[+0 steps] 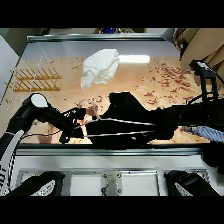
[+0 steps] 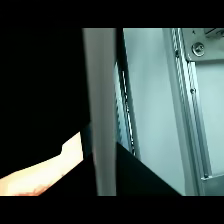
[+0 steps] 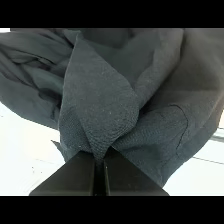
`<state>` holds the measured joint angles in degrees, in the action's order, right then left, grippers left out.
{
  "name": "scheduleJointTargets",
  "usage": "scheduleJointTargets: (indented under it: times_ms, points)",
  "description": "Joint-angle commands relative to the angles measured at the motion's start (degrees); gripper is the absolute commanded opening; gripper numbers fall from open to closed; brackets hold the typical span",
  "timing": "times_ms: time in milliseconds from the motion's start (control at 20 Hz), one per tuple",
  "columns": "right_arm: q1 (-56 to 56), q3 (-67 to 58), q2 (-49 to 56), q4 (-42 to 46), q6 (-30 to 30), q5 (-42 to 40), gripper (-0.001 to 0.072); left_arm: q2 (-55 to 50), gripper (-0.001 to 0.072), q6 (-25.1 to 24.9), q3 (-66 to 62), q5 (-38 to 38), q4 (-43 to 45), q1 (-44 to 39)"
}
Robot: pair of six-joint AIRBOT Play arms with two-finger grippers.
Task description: Fold the clothes and pants, and hang the long-sleeved shirts on hangers.
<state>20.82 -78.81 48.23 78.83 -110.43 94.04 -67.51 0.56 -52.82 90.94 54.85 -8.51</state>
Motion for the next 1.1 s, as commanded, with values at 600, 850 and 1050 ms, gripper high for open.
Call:
scheduleJointTargets:
  times_ms: [600,850,1050]
  points:
    - [2.5,-3.4,5.0,-10.0,2.1,-9.7,0.0027,-8.0,0.0014,0.2,-8.4,-2.7,-5.1,-7.2]
    - [12.0,-3.4,8.1,-10.1,1.9,-17.9,0.0027,-8.0,0.0014,1.3,-8.4,-2.7,-5.1,-7.2]
    - [18.1,-3.4,11.0,-10.1,1.9,-26.7,0.0027,-8.0,0.0014,2.0,-8.4,-2.6,-5.1,-7.2]
